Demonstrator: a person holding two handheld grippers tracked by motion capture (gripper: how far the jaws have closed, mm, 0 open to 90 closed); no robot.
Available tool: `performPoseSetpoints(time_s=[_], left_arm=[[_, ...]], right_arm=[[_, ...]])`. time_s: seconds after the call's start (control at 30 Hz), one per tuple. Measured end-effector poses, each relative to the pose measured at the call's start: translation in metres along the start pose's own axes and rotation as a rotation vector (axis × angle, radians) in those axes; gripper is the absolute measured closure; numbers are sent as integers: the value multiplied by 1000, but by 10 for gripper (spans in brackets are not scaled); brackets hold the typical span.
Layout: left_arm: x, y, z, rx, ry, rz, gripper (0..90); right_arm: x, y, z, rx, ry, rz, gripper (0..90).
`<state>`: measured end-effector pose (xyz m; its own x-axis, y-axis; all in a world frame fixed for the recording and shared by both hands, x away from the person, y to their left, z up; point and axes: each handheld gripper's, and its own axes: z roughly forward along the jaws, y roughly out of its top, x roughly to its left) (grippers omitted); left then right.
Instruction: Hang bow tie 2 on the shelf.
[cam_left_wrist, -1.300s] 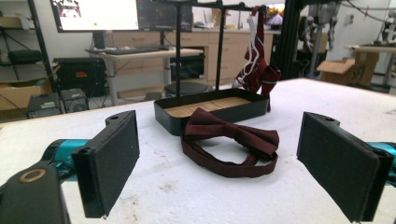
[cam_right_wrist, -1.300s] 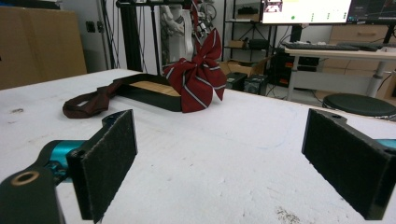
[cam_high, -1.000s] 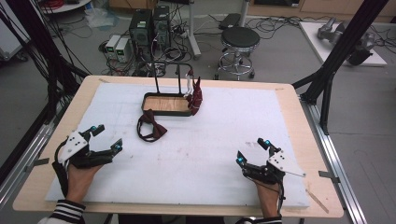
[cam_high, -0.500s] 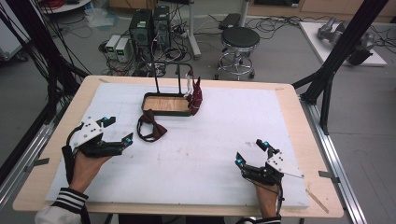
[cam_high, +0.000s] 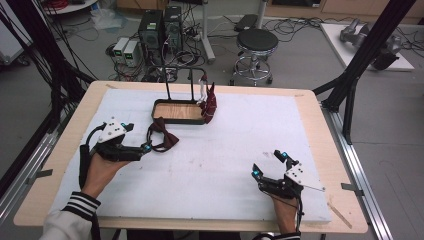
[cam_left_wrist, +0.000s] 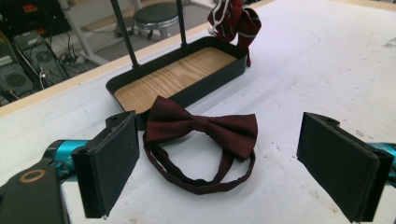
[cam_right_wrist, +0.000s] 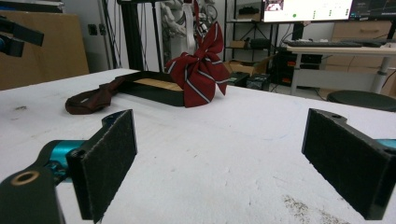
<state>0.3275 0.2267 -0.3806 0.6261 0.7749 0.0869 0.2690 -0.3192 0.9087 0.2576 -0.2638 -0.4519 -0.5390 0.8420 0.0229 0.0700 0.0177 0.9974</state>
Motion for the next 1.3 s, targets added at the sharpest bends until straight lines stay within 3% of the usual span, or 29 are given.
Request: performPoseSetpoints(time_s=[0.43,0.63,1.3], left_arm=[[-8,16,28,142,-23,-1,139],[-7,18,42,251,-11,-17,153],[-9,20,77,372,-33,-120,198]], right_arm=[[-1,-1,-1,-15,1,3,94],[0,-1,-2,-19,0,3,94],[-1,-2,-3,-33,-1,11,94]])
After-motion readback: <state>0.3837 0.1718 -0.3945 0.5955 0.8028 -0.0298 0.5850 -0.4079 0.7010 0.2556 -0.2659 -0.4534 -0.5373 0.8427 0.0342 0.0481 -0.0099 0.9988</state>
